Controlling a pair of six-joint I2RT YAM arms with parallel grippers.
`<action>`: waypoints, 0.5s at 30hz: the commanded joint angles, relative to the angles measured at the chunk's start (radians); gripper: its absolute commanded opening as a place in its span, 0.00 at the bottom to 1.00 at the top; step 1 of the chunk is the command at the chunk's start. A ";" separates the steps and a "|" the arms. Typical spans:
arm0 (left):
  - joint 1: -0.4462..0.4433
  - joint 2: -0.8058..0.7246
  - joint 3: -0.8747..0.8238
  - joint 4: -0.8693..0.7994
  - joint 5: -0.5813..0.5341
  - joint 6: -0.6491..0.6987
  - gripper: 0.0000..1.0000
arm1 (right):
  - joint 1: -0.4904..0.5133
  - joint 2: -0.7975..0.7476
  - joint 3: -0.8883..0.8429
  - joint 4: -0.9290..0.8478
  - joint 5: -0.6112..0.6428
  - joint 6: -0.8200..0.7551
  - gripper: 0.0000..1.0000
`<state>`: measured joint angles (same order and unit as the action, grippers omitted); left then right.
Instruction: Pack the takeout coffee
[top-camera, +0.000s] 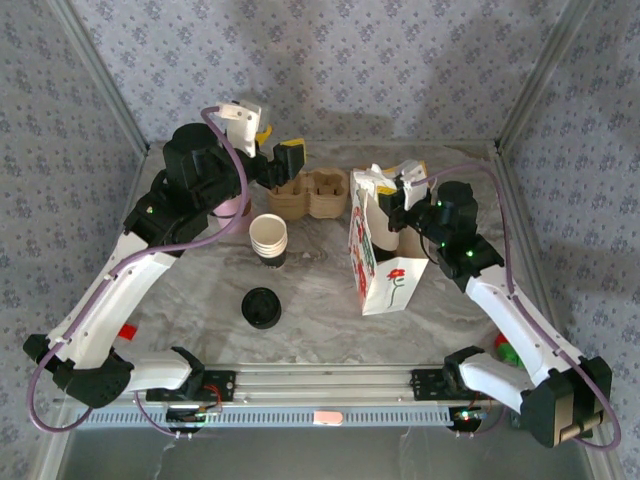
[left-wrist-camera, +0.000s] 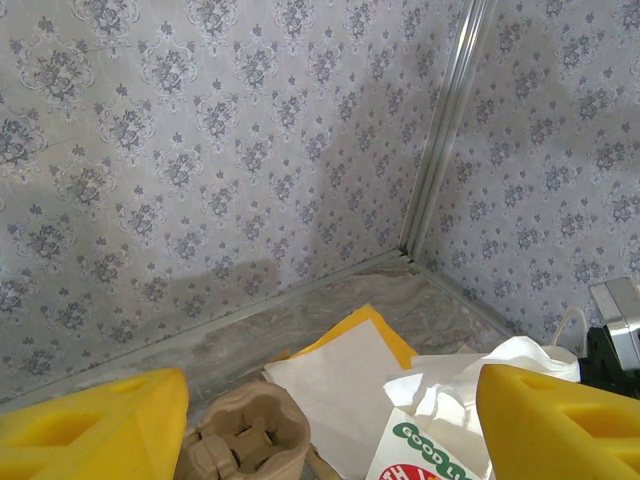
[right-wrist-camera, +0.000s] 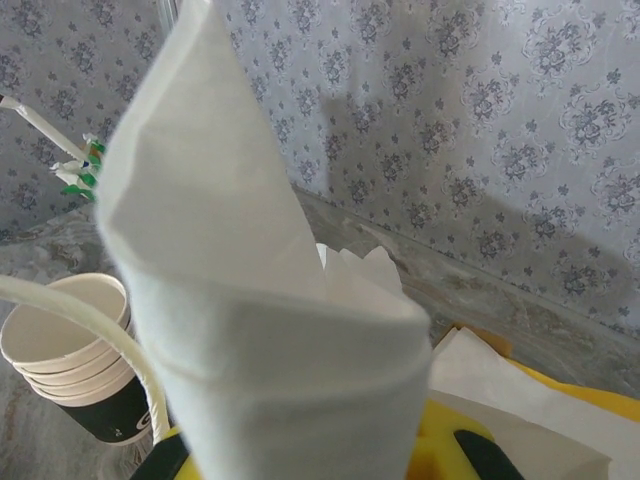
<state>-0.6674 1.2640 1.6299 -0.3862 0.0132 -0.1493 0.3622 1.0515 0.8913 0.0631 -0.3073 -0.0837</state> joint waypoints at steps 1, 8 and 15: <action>0.005 -0.020 0.013 0.015 -0.001 0.006 0.76 | -0.008 -0.021 0.024 0.001 -0.001 -0.007 0.01; 0.006 -0.023 0.012 0.014 -0.001 0.005 0.76 | -0.011 -0.025 0.033 0.004 -0.050 -0.025 0.01; 0.006 -0.021 0.016 0.019 0.005 0.002 0.76 | -0.014 -0.036 0.055 -0.006 -0.046 -0.035 0.00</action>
<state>-0.6674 1.2640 1.6299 -0.3859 0.0132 -0.1497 0.3546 1.0393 0.8982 0.0555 -0.3450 -0.0986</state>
